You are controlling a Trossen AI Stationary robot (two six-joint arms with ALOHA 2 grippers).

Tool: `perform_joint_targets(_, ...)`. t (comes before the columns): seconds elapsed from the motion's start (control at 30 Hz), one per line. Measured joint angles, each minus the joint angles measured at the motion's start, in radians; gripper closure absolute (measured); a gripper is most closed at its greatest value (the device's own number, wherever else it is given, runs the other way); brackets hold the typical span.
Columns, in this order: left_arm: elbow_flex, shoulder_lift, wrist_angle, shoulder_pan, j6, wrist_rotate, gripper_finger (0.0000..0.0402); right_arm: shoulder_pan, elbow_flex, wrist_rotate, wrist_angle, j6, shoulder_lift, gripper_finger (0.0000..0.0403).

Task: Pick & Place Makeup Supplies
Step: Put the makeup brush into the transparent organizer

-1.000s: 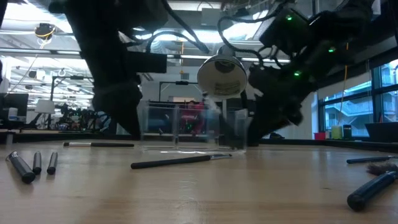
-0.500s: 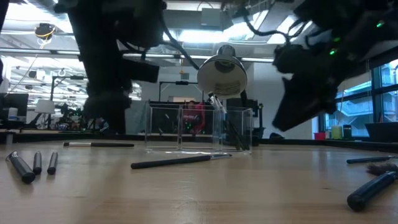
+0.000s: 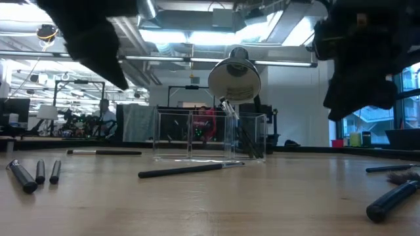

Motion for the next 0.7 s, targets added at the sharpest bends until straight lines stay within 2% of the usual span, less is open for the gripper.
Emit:
perform_joint_targets(0.27, 0.000, -0.002, -0.233, -0.053, -0.187, 0.005, 0.0311, 0.046, 0.014, 0.124, 0.004, 0.002, 0.001, 0.0249)
perform_joint_targets(0.43, -0.045, -0.009, -0.216, -0.020, -0.208, 0.017, 0.0317, 0.046, 0.014, 0.126, 0.011, 0.002, 0.001, 0.0249)
perform_joint_targets(0.6, -0.155, -0.009, -0.189, 0.061, -0.121, 0.120, 0.0334, 0.043, 0.014, 0.126, 0.013, -0.001, 0.001, 0.0249)
perform_joint_targets(0.7, -0.180, -0.014, -0.143, 0.155, 0.030, 0.265, 0.0345, 0.032, 0.014, 0.125, 0.014, -0.001, 0.001, 0.0249)
